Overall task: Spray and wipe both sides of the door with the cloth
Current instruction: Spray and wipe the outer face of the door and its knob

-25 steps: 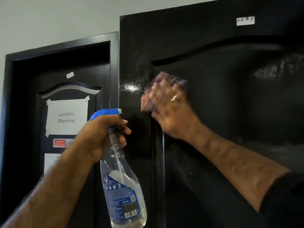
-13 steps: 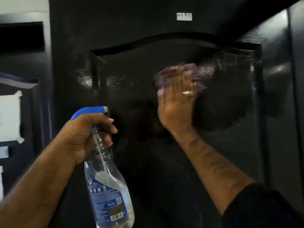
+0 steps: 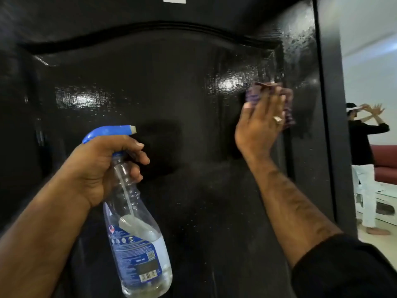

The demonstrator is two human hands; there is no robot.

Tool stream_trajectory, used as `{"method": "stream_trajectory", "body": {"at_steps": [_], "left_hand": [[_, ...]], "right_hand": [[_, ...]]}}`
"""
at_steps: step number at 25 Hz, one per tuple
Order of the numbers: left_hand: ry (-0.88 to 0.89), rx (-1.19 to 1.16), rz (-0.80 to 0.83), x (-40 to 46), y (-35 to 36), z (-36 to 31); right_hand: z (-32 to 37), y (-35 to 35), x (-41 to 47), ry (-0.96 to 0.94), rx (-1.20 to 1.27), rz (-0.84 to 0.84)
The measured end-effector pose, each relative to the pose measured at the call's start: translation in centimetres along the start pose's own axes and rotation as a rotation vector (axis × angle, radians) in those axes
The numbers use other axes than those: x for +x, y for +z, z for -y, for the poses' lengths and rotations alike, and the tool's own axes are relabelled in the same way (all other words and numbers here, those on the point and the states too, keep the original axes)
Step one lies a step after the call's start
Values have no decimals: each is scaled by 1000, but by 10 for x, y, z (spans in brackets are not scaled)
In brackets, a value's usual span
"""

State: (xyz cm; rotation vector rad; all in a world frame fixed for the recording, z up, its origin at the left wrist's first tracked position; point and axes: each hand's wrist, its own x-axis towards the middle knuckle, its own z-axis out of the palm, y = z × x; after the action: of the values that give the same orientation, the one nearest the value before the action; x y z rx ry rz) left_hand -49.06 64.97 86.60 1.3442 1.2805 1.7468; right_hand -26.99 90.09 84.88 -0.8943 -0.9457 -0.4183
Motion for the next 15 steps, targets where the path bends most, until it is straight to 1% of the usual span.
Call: {"method": "stream_trajectory", "body": {"at_steps": [1, 3, 4, 5, 6, 7, 8, 9, 11, 12, 13, 14, 15], "left_hand": [[1, 2, 11, 3, 12, 2], [0, -4, 29, 9, 35, 5], [1, -7, 42, 11, 46, 7], [-1, -6, 57, 14, 59, 9], [-3, -6, 72, 15, 71, 12], [-4, -9, 85, 17, 84, 14], [-4, -13, 95, 18, 95, 16], [-4, -16, 101, 19, 108, 19], [0, -29, 106, 21, 134, 23], [0, -33, 103, 23, 148, 24], [1, -33, 96, 25, 161, 25], [0, -37, 88, 26, 174, 27], [0, -44, 85, 27, 186, 29]], "right_hand": [[5, -6, -14, -118, 25, 60], [0, -25, -47, -564, 113, 266], [-14, -37, -55, -796, 134, 376], [-35, -48, -53, -984, 132, 454], [-56, -56, -42, -1086, 125, 485], [-76, -58, -26, -1082, 121, 477], [-91, -57, -9, -995, 124, 448], [-102, -54, 7, -868, 138, 415], [-102, -47, 23, -645, 175, 386], [-96, -45, 20, -571, 187, 376], [-93, -45, 12, -534, 205, 376], [-99, -48, 3, -543, 222, 395], [-110, -55, -7, -597, 226, 427]]}}
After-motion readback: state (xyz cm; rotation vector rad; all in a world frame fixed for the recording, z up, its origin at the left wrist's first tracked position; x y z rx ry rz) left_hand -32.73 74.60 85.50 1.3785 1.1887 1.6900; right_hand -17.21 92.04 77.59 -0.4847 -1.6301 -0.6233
